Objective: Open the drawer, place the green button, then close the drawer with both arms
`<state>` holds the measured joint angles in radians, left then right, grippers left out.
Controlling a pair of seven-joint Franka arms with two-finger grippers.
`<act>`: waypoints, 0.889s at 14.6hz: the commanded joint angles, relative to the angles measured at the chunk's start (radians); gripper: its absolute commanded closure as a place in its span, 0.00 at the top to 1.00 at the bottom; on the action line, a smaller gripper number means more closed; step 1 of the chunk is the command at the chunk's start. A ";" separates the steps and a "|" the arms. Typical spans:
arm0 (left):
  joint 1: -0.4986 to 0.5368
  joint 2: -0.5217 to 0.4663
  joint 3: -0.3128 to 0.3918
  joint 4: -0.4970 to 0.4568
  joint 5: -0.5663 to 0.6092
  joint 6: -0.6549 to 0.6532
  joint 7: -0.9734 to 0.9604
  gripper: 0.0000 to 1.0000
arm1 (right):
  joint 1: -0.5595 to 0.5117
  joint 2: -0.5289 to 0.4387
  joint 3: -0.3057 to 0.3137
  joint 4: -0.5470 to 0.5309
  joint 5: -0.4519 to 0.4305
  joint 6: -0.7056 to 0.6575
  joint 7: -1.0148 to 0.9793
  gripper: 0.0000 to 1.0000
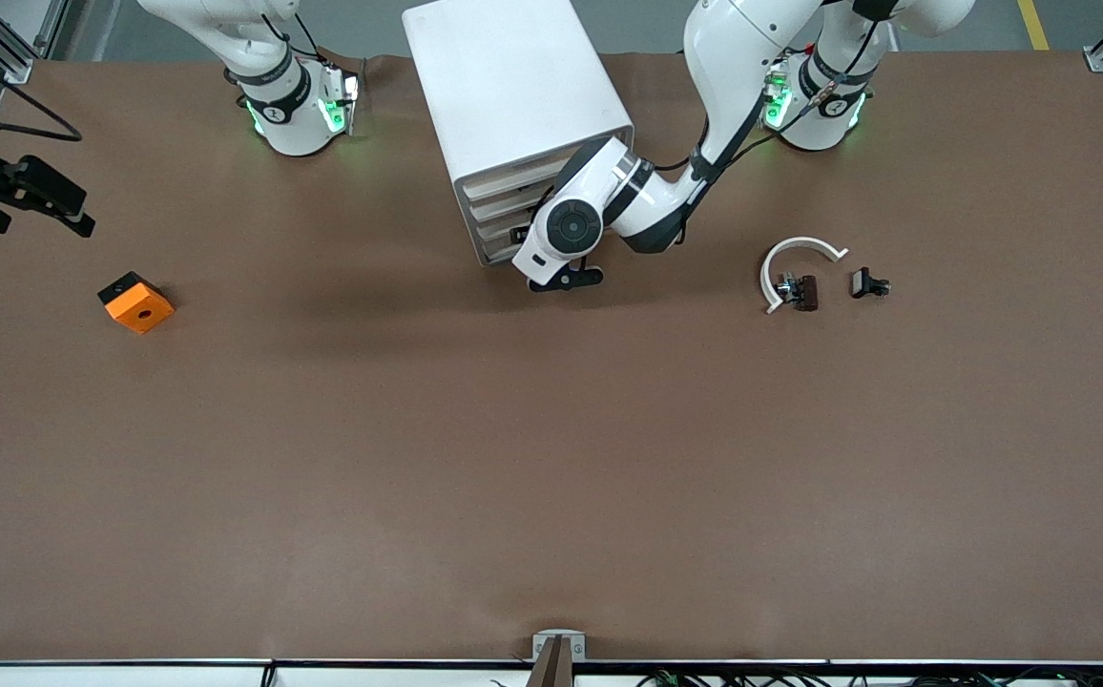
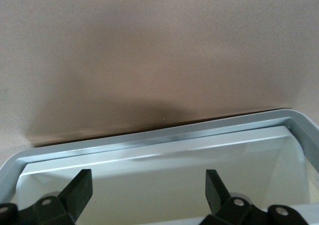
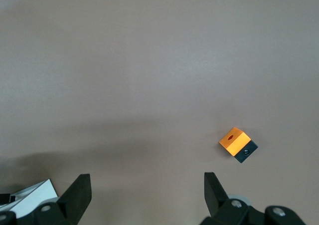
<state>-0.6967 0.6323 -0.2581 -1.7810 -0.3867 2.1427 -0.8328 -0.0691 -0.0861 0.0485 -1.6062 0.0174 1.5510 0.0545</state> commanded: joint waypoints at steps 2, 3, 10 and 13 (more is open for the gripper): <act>0.041 -0.036 -0.009 0.052 -0.023 -0.027 -0.046 1.00 | -0.017 0.045 0.013 0.061 -0.007 -0.034 0.001 1.00; 0.080 -0.036 -0.007 0.070 -0.018 -0.032 -0.040 1.00 | -0.015 0.045 0.013 0.058 -0.007 -0.035 0.002 1.00; 0.388 -0.040 -0.007 0.216 0.202 -0.035 -0.037 1.00 | -0.008 0.062 0.014 0.055 -0.005 -0.034 0.004 1.00; 0.471 -0.039 -0.006 0.267 0.403 -0.035 -0.017 1.00 | -0.008 0.065 0.014 0.054 0.003 -0.034 0.007 1.00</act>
<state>-0.2519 0.5990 -0.2561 -1.5463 -0.0828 2.1269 -0.8588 -0.0690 -0.0373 0.0552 -1.5793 0.0176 1.5335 0.0547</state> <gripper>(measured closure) 0.000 0.000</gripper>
